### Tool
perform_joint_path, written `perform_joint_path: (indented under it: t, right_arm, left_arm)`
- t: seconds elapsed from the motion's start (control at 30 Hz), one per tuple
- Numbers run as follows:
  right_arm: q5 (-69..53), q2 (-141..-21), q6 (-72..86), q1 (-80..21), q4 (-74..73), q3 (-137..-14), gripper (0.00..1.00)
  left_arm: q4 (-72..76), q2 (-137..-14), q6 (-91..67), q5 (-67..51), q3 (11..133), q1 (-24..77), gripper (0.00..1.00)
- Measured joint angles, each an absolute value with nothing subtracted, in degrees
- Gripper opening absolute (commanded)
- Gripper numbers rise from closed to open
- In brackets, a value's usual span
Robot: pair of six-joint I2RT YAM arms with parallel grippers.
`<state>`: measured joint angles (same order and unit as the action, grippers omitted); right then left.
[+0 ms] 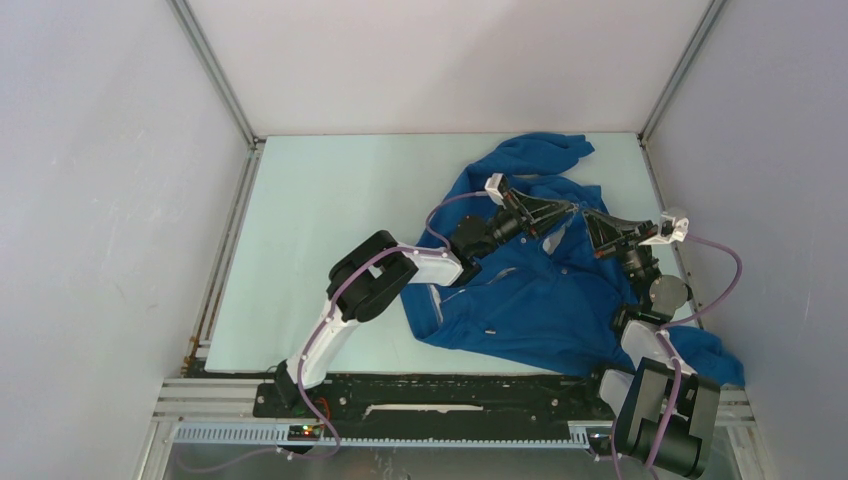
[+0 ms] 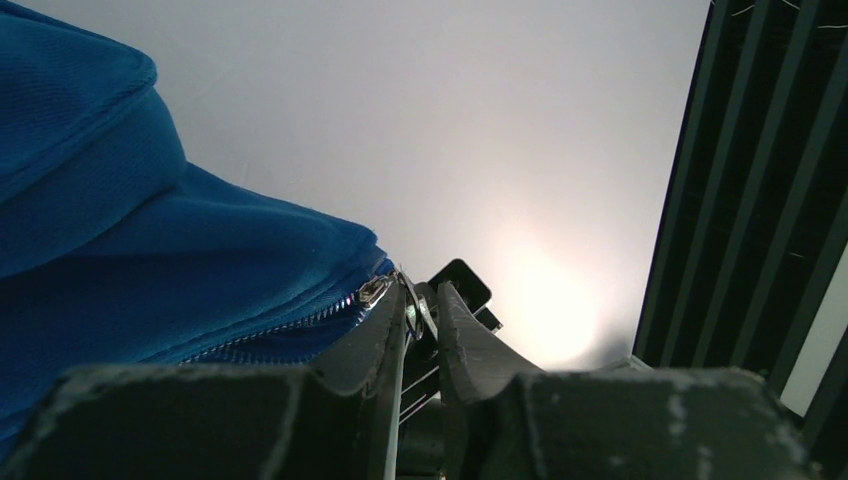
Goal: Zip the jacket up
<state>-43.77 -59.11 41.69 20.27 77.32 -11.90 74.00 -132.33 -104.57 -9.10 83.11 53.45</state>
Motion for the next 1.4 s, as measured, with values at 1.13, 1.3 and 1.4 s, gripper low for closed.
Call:
perform_joint_path:
  t: [1.13, 1.3, 1.4]
  right_arm:
    - [-38.6, -53.7, 40.6, 24.3, 66.6, -12.1, 0.0]
    - [-36.0, -55.0, 44.9, 27.7, 65.4, -12.3, 0.0]
    - [-33.7, -57.0, 48.3, 29.9, 65.0, -12.8, 0.0]
  left_arm:
    - [55.9, -125.4, -96.6, -16.9, 76.1, 52.9, 0.0]
    - [48.3, -123.1, -90.5, -17.8, 75.6, 52.9, 0.0]
    - [42.9, -120.1, -85.7, -17.3, 73.0, 52.9, 0.0]
